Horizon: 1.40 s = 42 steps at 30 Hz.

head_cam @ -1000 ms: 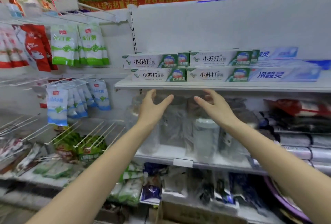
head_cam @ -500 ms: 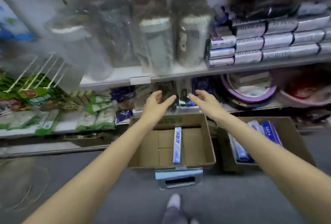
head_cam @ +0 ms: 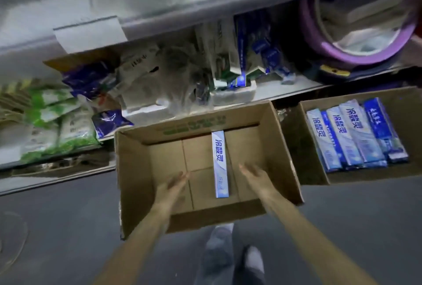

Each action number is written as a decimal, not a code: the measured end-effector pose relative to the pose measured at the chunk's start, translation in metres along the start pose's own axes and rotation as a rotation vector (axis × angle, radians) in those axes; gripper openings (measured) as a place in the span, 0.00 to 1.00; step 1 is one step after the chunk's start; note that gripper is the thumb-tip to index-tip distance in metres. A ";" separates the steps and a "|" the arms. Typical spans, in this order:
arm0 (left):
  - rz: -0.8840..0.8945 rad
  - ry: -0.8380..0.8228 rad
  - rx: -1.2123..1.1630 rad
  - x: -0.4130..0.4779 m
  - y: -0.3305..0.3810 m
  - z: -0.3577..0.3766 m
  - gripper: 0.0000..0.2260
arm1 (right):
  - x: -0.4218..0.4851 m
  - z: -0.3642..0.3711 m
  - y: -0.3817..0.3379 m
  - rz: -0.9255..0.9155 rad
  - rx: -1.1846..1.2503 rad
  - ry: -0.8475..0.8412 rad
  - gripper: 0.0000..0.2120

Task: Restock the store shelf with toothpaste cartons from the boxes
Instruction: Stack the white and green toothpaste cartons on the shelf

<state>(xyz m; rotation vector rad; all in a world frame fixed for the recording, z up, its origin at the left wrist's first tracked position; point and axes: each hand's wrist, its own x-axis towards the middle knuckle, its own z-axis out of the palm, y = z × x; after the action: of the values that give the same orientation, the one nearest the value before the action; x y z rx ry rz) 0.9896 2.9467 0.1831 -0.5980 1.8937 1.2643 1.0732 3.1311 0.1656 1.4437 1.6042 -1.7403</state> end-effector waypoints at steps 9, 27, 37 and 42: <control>-0.090 -0.196 0.083 0.110 -0.056 0.045 0.10 | 0.109 0.045 0.025 0.137 0.027 -0.047 0.14; -0.198 -0.208 -0.246 0.113 -0.078 0.076 0.16 | 0.120 0.081 0.036 0.095 -0.062 -0.130 0.16; -0.069 -0.206 -0.349 0.073 -0.059 0.067 0.07 | 0.070 0.073 0.046 -0.126 0.084 -0.076 0.16; 0.042 -0.209 -0.321 0.035 -0.060 0.073 0.05 | 0.033 0.053 0.050 -0.253 0.195 -0.116 0.24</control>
<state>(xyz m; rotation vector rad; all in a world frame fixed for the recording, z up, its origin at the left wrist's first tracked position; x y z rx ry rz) 1.0370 2.9906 0.1062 -0.5661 1.5513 1.6085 1.0781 3.0815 0.1031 1.2368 1.6519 -2.1338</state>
